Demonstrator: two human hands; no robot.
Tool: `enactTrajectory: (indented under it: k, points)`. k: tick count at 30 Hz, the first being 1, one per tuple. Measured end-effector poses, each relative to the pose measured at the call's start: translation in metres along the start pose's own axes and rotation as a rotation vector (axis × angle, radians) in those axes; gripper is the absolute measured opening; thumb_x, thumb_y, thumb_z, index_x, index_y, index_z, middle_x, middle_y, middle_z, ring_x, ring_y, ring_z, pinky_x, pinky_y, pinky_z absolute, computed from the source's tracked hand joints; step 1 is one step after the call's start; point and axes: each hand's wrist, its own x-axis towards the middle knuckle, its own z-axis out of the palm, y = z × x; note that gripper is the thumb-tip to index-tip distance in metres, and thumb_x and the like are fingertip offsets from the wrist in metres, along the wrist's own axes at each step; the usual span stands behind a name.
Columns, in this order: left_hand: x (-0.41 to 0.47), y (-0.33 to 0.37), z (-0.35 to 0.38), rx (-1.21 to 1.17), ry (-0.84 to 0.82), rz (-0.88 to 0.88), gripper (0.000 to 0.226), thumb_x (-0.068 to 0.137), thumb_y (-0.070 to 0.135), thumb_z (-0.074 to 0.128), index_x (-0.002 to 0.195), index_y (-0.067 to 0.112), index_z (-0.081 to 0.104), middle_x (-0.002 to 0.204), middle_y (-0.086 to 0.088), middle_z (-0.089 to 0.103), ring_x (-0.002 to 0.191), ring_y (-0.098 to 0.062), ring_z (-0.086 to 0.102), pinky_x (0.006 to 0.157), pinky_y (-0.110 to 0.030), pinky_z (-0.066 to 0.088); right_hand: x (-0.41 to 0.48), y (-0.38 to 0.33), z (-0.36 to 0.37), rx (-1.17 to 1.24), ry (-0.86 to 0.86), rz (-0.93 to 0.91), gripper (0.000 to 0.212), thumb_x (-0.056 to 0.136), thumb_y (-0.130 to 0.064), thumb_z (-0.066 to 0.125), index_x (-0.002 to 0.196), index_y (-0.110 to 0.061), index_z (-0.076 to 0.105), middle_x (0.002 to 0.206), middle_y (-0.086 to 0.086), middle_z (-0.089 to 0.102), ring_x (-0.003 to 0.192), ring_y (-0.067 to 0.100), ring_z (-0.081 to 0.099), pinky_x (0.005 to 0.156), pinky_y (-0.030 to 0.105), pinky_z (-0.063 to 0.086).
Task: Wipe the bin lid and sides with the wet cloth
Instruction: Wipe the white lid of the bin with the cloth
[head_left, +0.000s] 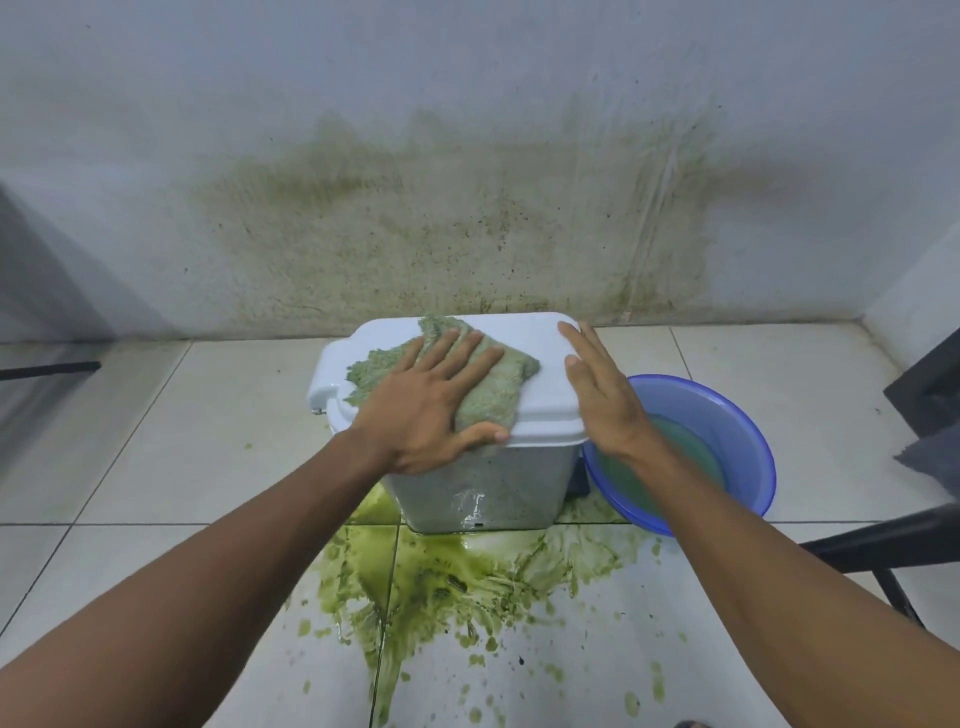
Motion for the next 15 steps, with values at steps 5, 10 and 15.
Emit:
enactTrajectory:
  k: [5,10,15]
  points:
    - [-0.034,-0.033,0.002,0.058,0.028,0.053,0.096,0.089,0.086,0.028,0.163,0.033,-0.001,0.171,0.002,0.0,0.158,-0.022,-0.002,0.128,-0.049,0.005,-0.003,-0.004,0.003,-0.004,0.071,0.06,0.046,0.106,-0.037,0.043,0.152,-0.035,0.039,0.165,-0.011,0.019,0.148,0.0,0.017,0.117,0.02,0.017]
    - [-0.041,-0.044,0.004,0.12,0.051,0.109,0.091,0.095,0.074,0.035,0.164,0.022,0.009,0.17,-0.009,0.011,0.157,-0.031,0.01,0.126,-0.054,0.016,-0.008,-0.013,0.002,-0.066,0.165,0.162,0.048,0.102,-0.046,0.048,0.149,-0.04,0.042,0.154,0.002,0.046,0.143,0.022,0.039,0.115,0.035,0.032]
    - [-0.044,-0.047,0.005,0.21,0.048,0.163,0.092,0.091,0.058,0.052,0.162,0.012,0.015,0.165,-0.021,0.023,0.152,-0.041,0.024,0.12,-0.059,0.026,-0.001,-0.02,0.004,-0.11,0.222,0.238,0.044,0.102,-0.046,0.047,0.145,-0.04,0.049,0.146,0.007,0.054,0.139,0.029,0.044,0.115,0.044,0.037]
